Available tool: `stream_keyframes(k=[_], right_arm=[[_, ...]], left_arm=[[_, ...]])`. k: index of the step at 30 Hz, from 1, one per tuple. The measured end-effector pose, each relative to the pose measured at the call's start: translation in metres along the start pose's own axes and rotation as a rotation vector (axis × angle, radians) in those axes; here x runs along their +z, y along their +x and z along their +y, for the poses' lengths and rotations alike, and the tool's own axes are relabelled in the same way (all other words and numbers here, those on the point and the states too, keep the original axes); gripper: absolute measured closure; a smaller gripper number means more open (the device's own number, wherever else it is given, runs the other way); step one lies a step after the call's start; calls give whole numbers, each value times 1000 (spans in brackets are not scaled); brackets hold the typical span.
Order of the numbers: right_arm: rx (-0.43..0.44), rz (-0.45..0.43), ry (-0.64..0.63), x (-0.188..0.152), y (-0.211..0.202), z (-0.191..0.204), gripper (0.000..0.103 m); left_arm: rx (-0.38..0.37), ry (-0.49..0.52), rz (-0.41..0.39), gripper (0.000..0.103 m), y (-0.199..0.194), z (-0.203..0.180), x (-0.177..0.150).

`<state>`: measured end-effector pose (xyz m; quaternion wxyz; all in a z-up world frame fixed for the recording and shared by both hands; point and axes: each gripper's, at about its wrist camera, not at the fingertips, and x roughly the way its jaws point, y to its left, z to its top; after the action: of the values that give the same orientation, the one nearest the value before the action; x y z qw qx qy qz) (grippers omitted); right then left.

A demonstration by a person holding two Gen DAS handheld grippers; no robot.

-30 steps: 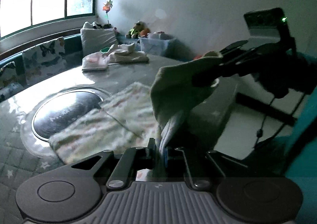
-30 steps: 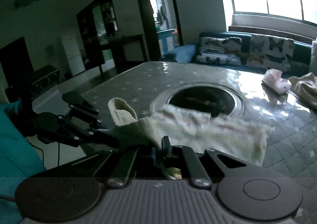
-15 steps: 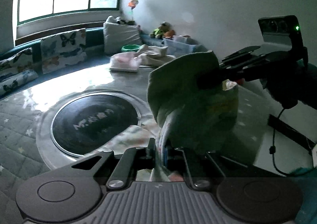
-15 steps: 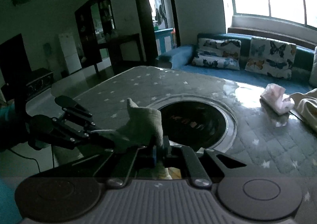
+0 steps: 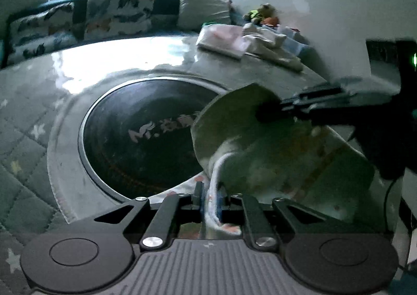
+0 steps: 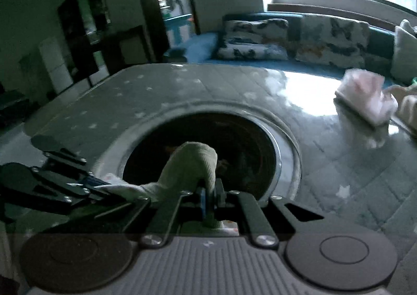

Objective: Fold clothes

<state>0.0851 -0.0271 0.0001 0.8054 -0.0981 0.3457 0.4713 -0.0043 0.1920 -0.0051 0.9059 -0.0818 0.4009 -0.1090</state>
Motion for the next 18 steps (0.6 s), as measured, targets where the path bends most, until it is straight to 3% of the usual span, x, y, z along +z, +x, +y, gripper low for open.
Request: stream_keyframes(k=[3,10,15,18], right_arm=[[-41,-4,22,-7,4,-5,85],[-64,-72,21,-17,-40,-4,83],[-39,-36,2,-46,-63,5,83],[-68,-4,-4,-63,-60,4,83]], left_arm=[[12,-5,-1,86,-2,2,0],[55,-26,-9,79,1,7,1],[89,-15,-10,81,5,5,1],[115,1,-13,81,5,2,2]])
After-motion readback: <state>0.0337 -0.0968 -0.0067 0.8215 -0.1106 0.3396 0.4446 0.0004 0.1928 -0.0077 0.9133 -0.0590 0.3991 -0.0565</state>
